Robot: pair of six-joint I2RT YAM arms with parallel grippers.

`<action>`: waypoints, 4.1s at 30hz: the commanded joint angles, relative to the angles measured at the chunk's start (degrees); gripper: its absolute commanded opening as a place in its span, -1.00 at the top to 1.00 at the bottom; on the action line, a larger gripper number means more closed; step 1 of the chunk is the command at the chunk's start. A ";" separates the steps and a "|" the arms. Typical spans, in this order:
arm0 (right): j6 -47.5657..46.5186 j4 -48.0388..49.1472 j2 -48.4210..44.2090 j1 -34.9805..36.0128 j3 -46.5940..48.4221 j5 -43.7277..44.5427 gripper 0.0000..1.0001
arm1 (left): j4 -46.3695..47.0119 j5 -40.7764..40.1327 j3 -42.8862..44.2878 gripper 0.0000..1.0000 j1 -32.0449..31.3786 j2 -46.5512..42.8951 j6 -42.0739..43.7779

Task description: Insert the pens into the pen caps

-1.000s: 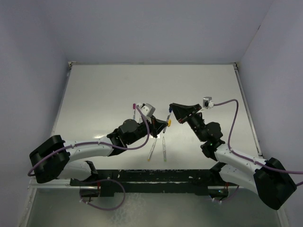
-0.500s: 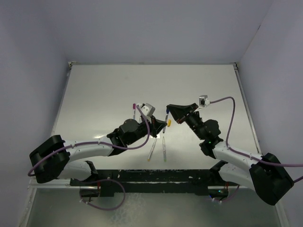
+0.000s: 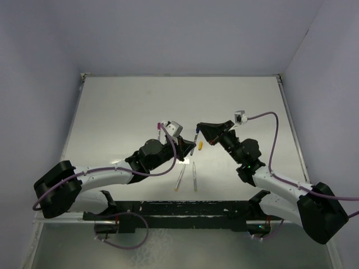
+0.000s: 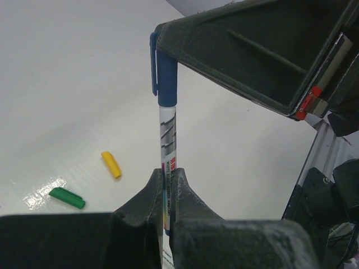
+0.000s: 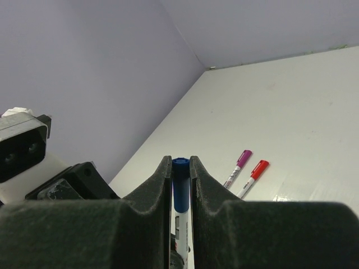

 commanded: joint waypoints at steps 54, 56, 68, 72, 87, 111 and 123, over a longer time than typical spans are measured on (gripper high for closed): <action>-3.18 -61.65 -12.59 2.18 14.37 26.08 -0.46 | -33.26 -6.17 24.37 0.87 15.52 24.85 -3.78; -3.12 -61.89 -12.73 2.19 14.17 25.93 -0.47 | -34.04 -5.87 25.07 0.86 15.63 25.85 -4.31; -1.78 -61.73 -12.46 2.24 12.81 24.89 -0.47 | -36.01 -7.41 26.61 0.77 15.83 29.55 -7.76; -1.51 -61.44 -12.54 2.25 12.22 24.60 -0.47 | -36.35 -8.45 26.49 0.69 15.78 30.41 -8.88; -1.24 -59.72 -11.73 2.18 10.96 24.27 -0.48 | -36.99 -8.79 27.10 0.39 15.78 28.70 -9.49; -3.94 -62.39 8.66 2.19 21.70 23.88 0.21 | -45.89 -8.42 17.75 0.28 3.03 8.86 -5.66; -4.91 -61.36 19.97 2.21 26.57 22.48 0.20 | -51.26 -9.28 13.85 0.19 -3.58 8.41 -9.79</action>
